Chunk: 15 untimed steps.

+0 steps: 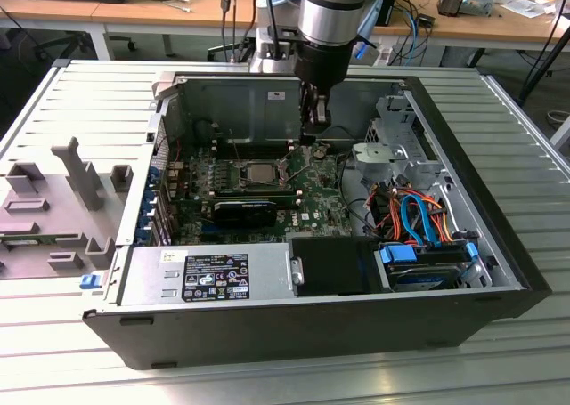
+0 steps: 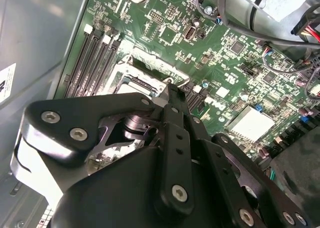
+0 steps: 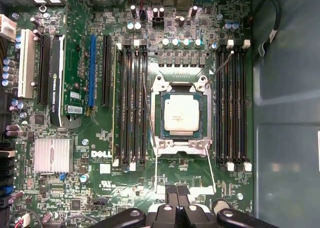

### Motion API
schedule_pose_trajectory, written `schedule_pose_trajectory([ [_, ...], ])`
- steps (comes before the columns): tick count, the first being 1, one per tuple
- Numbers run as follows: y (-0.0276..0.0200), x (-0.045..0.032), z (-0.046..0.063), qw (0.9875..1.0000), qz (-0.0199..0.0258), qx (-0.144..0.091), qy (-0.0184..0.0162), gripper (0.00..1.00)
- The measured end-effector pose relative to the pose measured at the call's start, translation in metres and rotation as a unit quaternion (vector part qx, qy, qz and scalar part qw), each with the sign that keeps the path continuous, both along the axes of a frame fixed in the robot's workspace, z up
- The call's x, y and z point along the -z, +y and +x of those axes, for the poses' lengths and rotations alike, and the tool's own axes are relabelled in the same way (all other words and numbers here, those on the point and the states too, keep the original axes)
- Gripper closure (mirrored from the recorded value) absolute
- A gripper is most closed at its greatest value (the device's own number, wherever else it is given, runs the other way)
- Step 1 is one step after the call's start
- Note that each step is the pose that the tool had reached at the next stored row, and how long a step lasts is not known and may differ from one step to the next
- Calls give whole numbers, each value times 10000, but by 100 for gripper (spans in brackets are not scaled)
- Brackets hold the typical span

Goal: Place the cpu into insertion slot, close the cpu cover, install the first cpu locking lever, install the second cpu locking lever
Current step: 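Close the cpu cover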

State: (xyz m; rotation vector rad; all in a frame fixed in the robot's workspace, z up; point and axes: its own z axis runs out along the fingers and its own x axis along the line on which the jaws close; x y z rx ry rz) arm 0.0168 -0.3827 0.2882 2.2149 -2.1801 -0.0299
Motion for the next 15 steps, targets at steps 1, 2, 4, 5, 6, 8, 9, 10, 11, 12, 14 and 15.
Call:
schedule_pose_trajectory([
  [1, 0, 0, 6, 10000, 0, 0, 0, 89],
  [2, 0, 0, 11, 10000, 0, 0, 0, 89],
  [4, 0, 0, 20, 10000, 0, 0, 0, 89],
  [5, 0, 0, 25, 10000, 0, 0, 0, 89],
  [6, 0, 0, 29, 10000, 0, 0, 0, 89],
  [8, 0, 0, 44, 10000, 0, 0, 0, 89],
  [9, 0, 1, 51, 10000, 0, 0, 0, 89],
  [10, 0, 1, 55, 10000, 0, 0, 0, 89],
  [11, 0, 1, 60, 10000, 0, 0, 0, 89],
  [12, 0, 1, 64, 10000, 0, 0, 0, 89],
  [14, 0, 2, 75, 10000, 0, 1, 0, 89],
  [15, 0, 3, 81, 10000, 0, 1, 0, 89],
])
